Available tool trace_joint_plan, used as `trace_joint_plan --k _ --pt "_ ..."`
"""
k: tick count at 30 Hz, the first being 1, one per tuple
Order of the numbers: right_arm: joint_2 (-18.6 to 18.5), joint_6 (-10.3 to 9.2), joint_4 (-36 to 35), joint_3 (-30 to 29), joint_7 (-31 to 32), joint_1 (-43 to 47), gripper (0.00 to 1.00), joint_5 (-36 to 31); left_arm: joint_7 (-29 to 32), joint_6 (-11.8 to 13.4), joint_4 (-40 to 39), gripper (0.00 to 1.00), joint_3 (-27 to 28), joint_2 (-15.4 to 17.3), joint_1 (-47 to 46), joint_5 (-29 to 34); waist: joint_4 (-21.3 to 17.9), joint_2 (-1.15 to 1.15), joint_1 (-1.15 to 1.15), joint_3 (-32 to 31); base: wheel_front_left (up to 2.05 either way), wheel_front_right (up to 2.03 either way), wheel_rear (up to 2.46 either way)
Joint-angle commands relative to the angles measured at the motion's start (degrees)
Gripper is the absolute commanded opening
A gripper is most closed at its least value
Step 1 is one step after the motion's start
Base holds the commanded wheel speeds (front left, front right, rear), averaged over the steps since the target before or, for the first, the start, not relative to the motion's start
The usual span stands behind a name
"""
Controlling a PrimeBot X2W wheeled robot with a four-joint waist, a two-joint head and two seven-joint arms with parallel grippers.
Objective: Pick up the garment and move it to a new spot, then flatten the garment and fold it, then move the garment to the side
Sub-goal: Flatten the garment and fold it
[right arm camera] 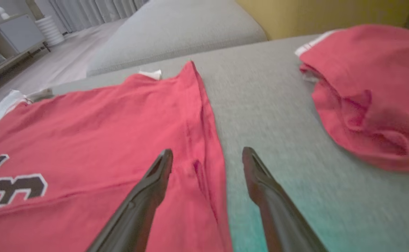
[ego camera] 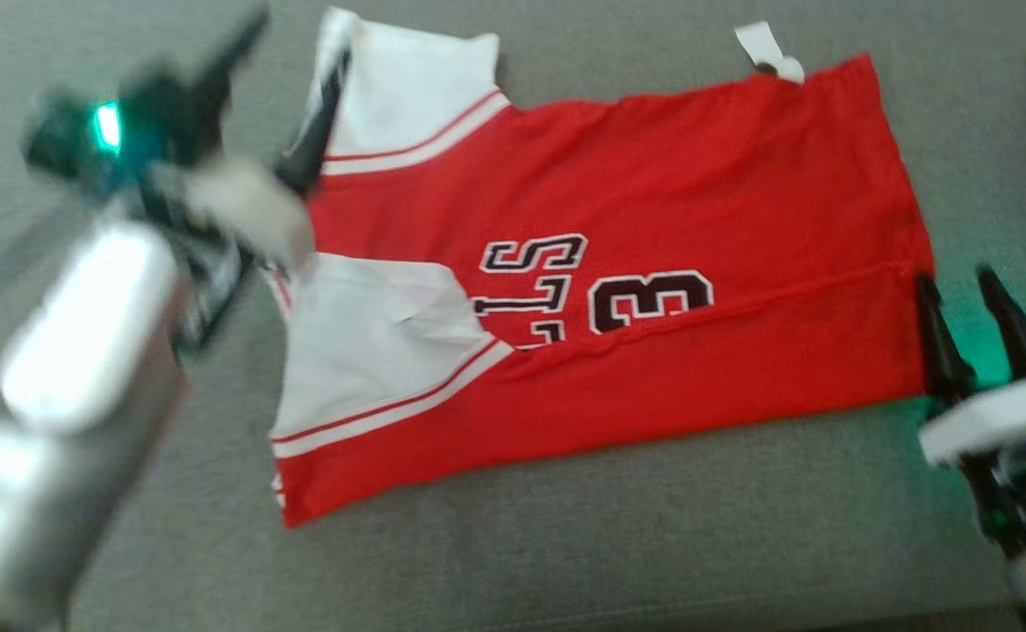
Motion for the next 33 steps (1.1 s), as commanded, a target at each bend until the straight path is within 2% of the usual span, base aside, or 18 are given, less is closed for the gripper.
trace_joint_plan --k 1,3,4,6,12,20,26,33 --pt "0.2 0.37 -3.0 0.5 0.7 -2.3 1.0 -1.5 3.9 -3.0 3.0 1.0 0.7 1.9 -7.0 0.4 -3.9 0.0 -0.01 3.8 0.0 0.0 0.0" --pt "1.4 0.37 -4.4 1.2 1.2 -3.8 1.0 -2.5 8.5 -5.4 7.6 1.0 -0.4 2.6 -12.7 0.4 -6.2 0.0 -0.01 5.6 0.0 0.0 0.0" --pt "1.4 0.37 -4.4 1.2 1.2 -3.8 1.0 -2.5 8.5 -5.4 7.6 1.0 -0.4 2.6 -12.7 0.4 -6.2 0.0 -0.01 5.6 0.0 0.0 0.0" --pt "2.3 0.37 -5.3 1.7 1.3 -4.9 1.0 -3.1 12.8 -6.9 11.7 1.0 -1.5 3.1 -17.2 -0.6 -8.3 0.0 -0.01 7.0 0.0 0.0 0.0" --pt "4.0 0.37 -6.3 2.6 0.9 -5.6 1.0 -4.3 20.3 -7.9 22.2 1.0 -4.5 6.1 -24.8 -1.4 -12.7 0.0 -0.01 8.5 0.0 0.0 0.0" --pt "5.0 0.37 -5.7 2.6 0.4 -4.5 1.0 -4.6 20.6 -7.9 30.9 1.0 -4.3 9.9 -26.5 -1.6 -15.9 0.0 -0.01 8.5 0.0 0.0 0.0" --pt "5.1 0.37 -5.3 2.0 -0.1 -3.8 1.0 -4.7 20.7 -8.0 32.7 1.0 -4.5 11.1 -26.0 -2.7 -16.5 0.0 -0.01 8.7 0.0 0.0 0.0" --pt "4.9 0.37 -5.5 0.8 0.1 -3.6 1.0 -5.1 20.8 -8.0 33.5 1.0 -4.9 11.1 -25.7 -3.8 -15.9 0.0 -0.01 9.1 0.0 0.0 0.0"
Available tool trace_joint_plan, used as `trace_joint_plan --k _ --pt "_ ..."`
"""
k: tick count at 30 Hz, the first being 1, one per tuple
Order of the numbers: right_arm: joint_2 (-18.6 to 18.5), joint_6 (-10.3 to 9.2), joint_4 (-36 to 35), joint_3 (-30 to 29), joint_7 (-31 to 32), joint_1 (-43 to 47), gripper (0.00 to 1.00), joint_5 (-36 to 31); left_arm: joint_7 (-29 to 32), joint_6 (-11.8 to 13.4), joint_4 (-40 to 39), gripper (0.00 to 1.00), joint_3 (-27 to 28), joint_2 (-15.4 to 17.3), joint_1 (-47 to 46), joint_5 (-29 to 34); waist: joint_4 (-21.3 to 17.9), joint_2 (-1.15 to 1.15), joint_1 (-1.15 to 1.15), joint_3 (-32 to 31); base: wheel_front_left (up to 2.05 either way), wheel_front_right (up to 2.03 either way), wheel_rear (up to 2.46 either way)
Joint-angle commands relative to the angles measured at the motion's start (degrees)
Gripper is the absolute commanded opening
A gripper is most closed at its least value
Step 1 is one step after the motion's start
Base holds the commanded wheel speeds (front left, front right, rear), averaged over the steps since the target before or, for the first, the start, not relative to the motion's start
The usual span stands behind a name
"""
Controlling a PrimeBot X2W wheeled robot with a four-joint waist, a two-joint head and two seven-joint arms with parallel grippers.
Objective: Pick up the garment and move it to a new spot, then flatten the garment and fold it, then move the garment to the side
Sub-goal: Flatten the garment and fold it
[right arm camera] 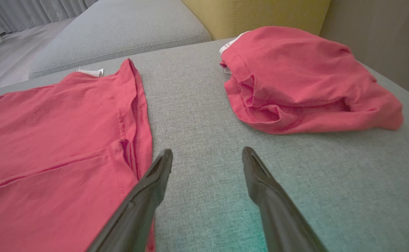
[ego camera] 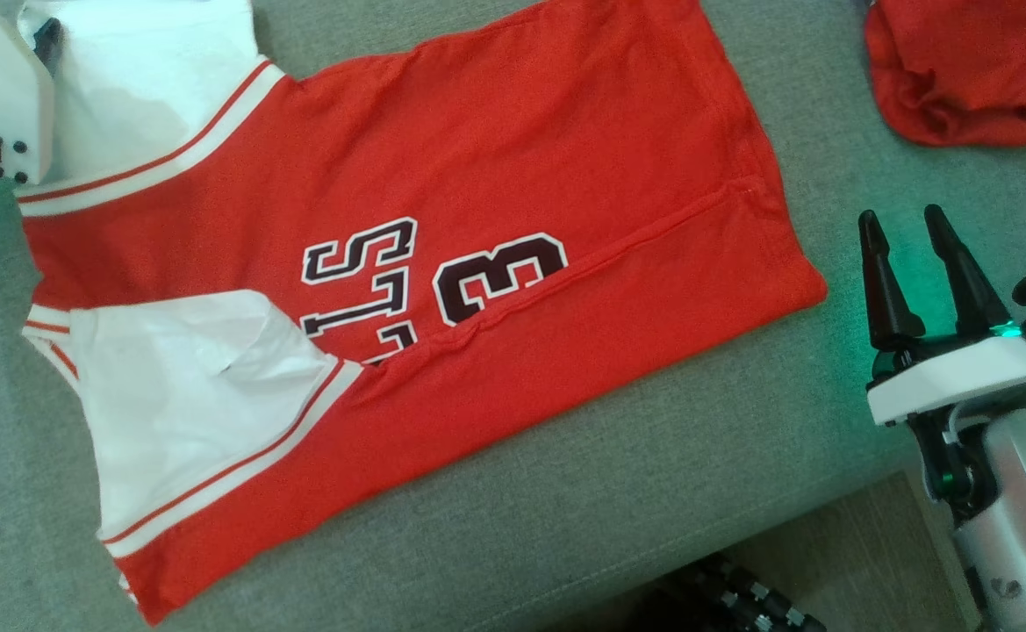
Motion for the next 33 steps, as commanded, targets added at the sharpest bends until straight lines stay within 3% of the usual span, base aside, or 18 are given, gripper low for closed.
trace_joint_plan --k 1,3,4,6,7,8,9,10,18,23,28,33 --pt "-1.2 0.37 -1.6 0.2 -0.1 1.5 1.0 -0.8 0.0 -0.3 -1.0 1.0 1.8 2.5 -2.3 -0.9 0.2 0.0 0.0 0.1 0.0 0.0 0.0" --pt "-1.1 0.37 -1.8 0.0 0.1 1.3 1.0 -1.0 0.3 -0.3 -1.2 1.0 1.9 2.0 -2.2 -1.8 0.4 0.0 0.0 0.2 0.0 0.0 0.0" --pt "-1.1 0.37 -1.8 0.0 0.2 1.2 1.0 -1.1 0.5 -0.3 -1.4 0.94 1.8 1.8 -2.1 -2.0 0.5 0.0 0.0 0.4 0.0 0.0 0.0" --pt "-1.0 0.37 -2.0 0.0 0.4 0.9 1.0 -1.3 0.9 -0.3 -2.0 0.49 1.6 1.6 -2.1 -2.7 0.6 0.0 0.0 0.8 0.0 0.0 0.0" --pt "-0.9 0.37 -2.2 0.0 0.4 0.7 1.0 -1.3 1.2 -0.3 -2.3 0.41 1.5 1.6 -2.2 -3.0 0.7 0.0 0.0 1.0 0.0 0.0 0.0" --pt "-0.9 0.37 -2.3 0.1 0.4 0.5 1.0 -1.4 1.4 -0.3 -2.6 0.27 1.4 1.6 -2.2 -3.3 0.7 0.0 0.0 1.2 0.0 0.0 0.0" --pt "-0.8 0.37 -2.4 0.1 0.4 0.4 1.0 -1.3 1.2 -0.3 -3.2 0.07 1.3 1.8 -2.3 -3.5 0.7 0.0 0.0 1.4 0.0 0.0 0.0" --pt "-0.8 0.37 -2.4 0.3 0.4 0.2 1.0 -1.3 0.9 -0.3 -3.7 0.0 1.3 1.8 -2.3 -3.8 0.7 0.0 0.0 1.5 0.0 0.0 0.0" --pt "-1.6 0.37 -2.8 1.9 1.0 -3.6 1.0 -0.2 -2.7 -0.3 -6.8 0.0 0.5 2.9 -3.5 -4.0 1.1 0.0 0.0 1.9 0.0 0.0 0.0" --pt "-2.9 0.37 -1.8 5.3 6.4 -12.1 1.0 1.0 -3.5 -0.3 -8.8 0.0 -1.0 1.9 -4.7 -4.3 3.0 0.0 0.0 2.0 0.0 0.0 0.0" --pt "-2.4 0.37 6.2 10.7 14.9 -25.2 1.0 1.4 -4.1 -0.3 -11.1 0.0 -3.0 0.9 -6.1 -4.4 5.6 0.0 0.0 2.6 0.0 0.0 0.0" --pt "-1.4 0.37 16.3 12.8 18.1 -34.0 1.0 -0.1 -4.8 -0.3 -12.3 0.0 -4.5 0.7 -7.2 -4.7 7.4 0.0 0.0 3.4 0.0 0.0 0.0"
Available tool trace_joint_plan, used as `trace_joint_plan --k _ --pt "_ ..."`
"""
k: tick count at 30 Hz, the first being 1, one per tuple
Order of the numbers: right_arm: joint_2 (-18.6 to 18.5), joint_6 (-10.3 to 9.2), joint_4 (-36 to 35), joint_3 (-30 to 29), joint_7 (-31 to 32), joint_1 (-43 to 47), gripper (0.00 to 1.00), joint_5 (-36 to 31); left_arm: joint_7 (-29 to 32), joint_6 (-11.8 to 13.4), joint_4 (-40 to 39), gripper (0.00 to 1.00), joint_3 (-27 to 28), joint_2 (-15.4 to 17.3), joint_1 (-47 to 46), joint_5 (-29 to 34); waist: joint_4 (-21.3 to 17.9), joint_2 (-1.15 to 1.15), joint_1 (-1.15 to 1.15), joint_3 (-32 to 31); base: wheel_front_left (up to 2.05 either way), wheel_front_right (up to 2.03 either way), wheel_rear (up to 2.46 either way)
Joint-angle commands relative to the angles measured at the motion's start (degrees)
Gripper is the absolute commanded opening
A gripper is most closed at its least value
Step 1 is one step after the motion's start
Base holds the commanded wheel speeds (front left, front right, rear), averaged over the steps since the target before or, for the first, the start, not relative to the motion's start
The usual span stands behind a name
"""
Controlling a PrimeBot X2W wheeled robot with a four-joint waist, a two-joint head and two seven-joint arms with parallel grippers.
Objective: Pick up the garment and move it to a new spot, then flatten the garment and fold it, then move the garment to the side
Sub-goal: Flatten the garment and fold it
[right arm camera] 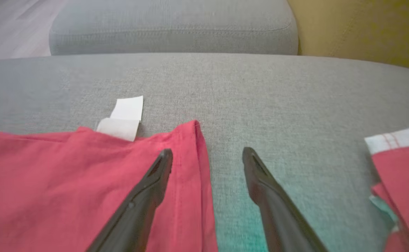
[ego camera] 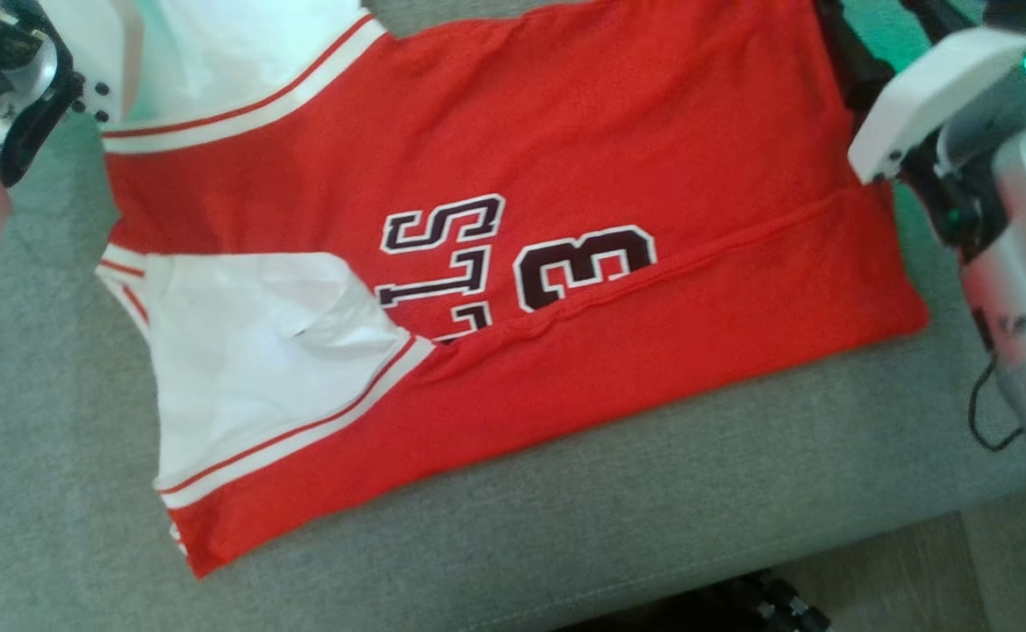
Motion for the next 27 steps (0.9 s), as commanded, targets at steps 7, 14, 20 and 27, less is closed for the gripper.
trace_joint_plan --k 7,14,20,27 --pt "2.4 0.37 8.6 2.3 0.8 -7.3 1.0 -1.1 -1.4 0.1 -2.0 0.0 -0.3 1.2 -4.8 -1.1 2.2 0.0 -0.01 1.1 0.0 0.0 0.0" --pt "3.2 0.37 14.2 4.8 -0.9 -11.1 0.58 -1.6 -2.2 0.1 -1.3 0.0 -1.6 0.7 -5.5 -1.8 3.1 0.0 -0.01 1.3 0.0 0.0 0.0" --pt "3.6 0.37 18.7 5.8 -2.8 -13.5 0.14 -3.6 -2.9 0.1 -0.5 0.0 -2.5 0.6 -5.7 -2.5 3.5 0.0 -0.01 1.0 0.0 0.0 0.0" --pt "3.6 0.37 22.0 5.5 -5.2 -15.6 0.0 -5.5 -5.1 0.1 0.3 0.0 -3.0 0.4 -5.9 -2.8 3.8 0.0 -0.01 0.4 0.0 0.0 0.0"
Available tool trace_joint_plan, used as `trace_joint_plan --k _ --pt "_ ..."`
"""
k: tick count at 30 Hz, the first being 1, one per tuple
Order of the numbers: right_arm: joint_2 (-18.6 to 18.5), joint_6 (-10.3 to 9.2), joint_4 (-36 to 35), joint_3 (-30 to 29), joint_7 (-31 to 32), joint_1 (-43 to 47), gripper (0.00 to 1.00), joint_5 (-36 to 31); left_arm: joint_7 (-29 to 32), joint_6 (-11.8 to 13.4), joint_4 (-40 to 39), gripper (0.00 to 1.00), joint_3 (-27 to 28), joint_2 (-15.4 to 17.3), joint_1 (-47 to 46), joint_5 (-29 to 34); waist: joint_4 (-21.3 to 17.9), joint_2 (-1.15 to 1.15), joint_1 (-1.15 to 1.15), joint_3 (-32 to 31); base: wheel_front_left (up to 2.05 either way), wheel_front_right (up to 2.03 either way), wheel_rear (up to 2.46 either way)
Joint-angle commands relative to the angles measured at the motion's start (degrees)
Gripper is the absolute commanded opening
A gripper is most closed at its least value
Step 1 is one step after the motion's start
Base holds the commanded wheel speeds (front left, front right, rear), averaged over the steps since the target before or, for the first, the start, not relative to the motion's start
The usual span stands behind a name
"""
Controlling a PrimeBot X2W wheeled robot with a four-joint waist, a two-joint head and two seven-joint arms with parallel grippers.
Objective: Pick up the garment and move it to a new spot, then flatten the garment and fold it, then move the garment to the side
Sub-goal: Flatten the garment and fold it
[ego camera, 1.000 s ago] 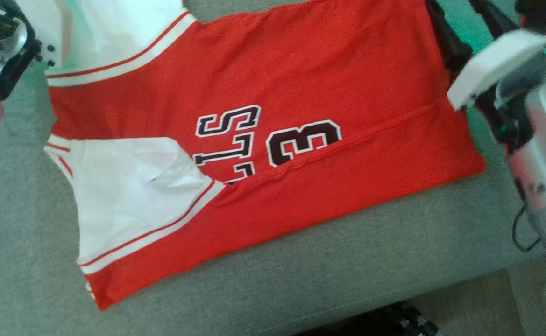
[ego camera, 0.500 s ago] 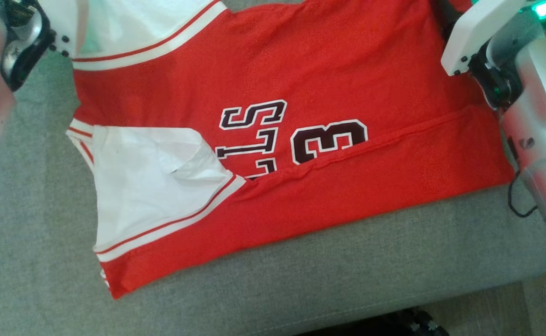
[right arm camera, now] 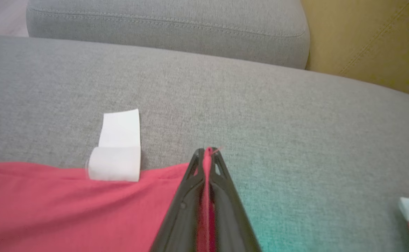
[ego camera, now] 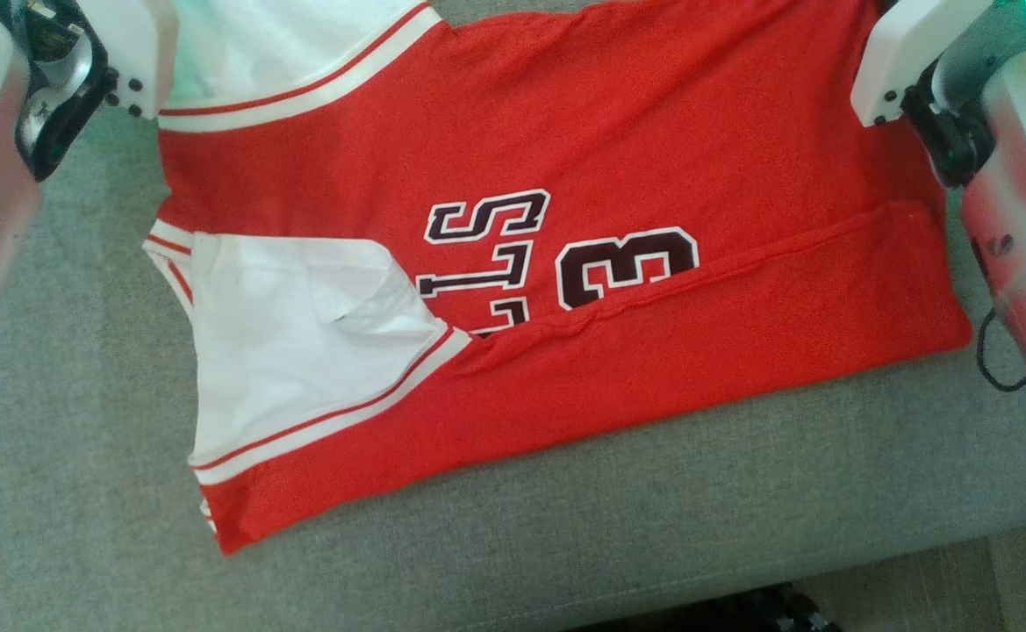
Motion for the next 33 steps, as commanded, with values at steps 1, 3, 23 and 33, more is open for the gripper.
trace_joint_plan --k 1,3,23,33 --pt "0.3 0.37 -1.0 -0.1 -0.9 -1.1 0.0 -0.5 -0.6 0.1 -1.0 0.0 1.9 1.9 -3.9 -0.2 0.0 0.0 0.0 -0.2 0.0 0.0 0.0" --pt "0.4 0.37 -0.5 -0.9 -2.4 -1.6 0.0 -0.3 -2.8 0.1 -1.1 0.0 2.1 1.9 -4.3 -0.1 0.1 0.0 0.0 -0.5 0.0 0.0 0.0" --pt "-5.1 0.37 -3.7 -7.7 -15.9 8.1 0.0 5.1 -20.9 3.6 -12.8 0.0 1.6 7.0 5.5 2.3 3.8 0.0 0.0 -5.7 0.0 0.0 0.0" --pt "-6.2 0.37 -16.5 -13.9 -17.3 22.1 0.0 2.4 -22.2 15.4 -32.7 0.0 0.9 16.5 24.0 2.1 4.0 0.0 0.0 -6.8 0.0 0.0 0.0"
